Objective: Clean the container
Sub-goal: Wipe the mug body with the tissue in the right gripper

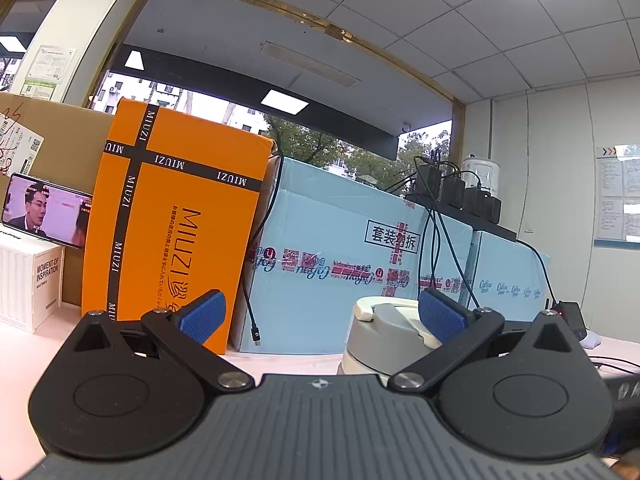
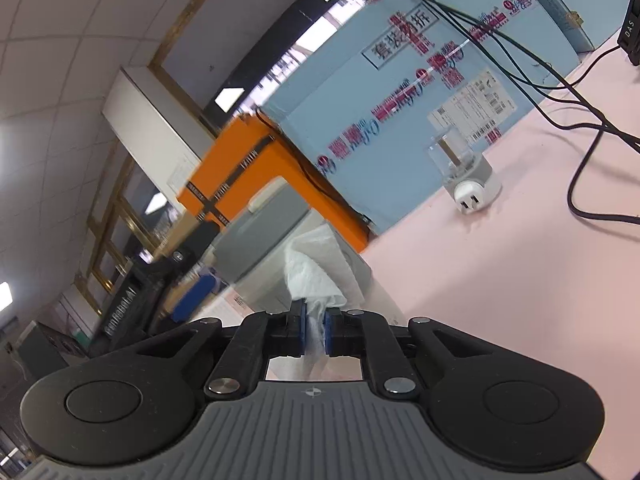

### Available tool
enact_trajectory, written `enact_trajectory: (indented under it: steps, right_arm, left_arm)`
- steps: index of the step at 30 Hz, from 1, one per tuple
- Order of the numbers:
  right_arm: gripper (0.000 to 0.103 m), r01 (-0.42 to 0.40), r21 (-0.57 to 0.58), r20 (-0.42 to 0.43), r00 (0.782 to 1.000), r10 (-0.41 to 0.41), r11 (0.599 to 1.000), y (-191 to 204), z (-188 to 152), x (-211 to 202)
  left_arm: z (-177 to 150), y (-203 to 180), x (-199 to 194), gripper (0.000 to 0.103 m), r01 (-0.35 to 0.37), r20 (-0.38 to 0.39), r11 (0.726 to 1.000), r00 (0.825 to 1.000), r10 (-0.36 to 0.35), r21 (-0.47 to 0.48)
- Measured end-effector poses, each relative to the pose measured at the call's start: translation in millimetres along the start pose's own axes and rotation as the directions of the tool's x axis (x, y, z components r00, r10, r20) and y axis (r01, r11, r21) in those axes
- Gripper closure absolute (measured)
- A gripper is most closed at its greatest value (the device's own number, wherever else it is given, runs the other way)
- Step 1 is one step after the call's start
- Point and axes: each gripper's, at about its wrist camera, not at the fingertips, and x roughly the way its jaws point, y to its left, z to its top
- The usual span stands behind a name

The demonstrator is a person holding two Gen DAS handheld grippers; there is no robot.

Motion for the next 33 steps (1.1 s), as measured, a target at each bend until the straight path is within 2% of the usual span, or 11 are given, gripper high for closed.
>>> enact_trajectory:
  steps: [10,20,28,33]
  right_arm:
    - [0.095,-0.018,-0.034,0.047,0.999,0.019,0.999,11,5,-7]
    - [0.095,0.063,-0.043,-0.019,0.998,-0.064,0.997,4,-7,2]
    - [0.095,-0.045,-0.069,0.081,0.995,0.051,0.997,25,7,-14]
    - [0.095,-0.018,-0.102,0.064,0.998,0.025,0.995,29,5,-8]
  left_arm:
    - [0,-1,0,0.000,0.000,0.003,1.000,1.000,0.000,0.005]
    - [-1,0,1,0.000,-0.003,0.005,1.000,1.000,0.003,0.008]
    - [-1,-2,1,0.000,0.002,0.005,1.000,1.000,-0.002,0.011]
    - [-1,-2,0,0.000,-0.005,0.007,1.000,1.000,0.005,0.008]
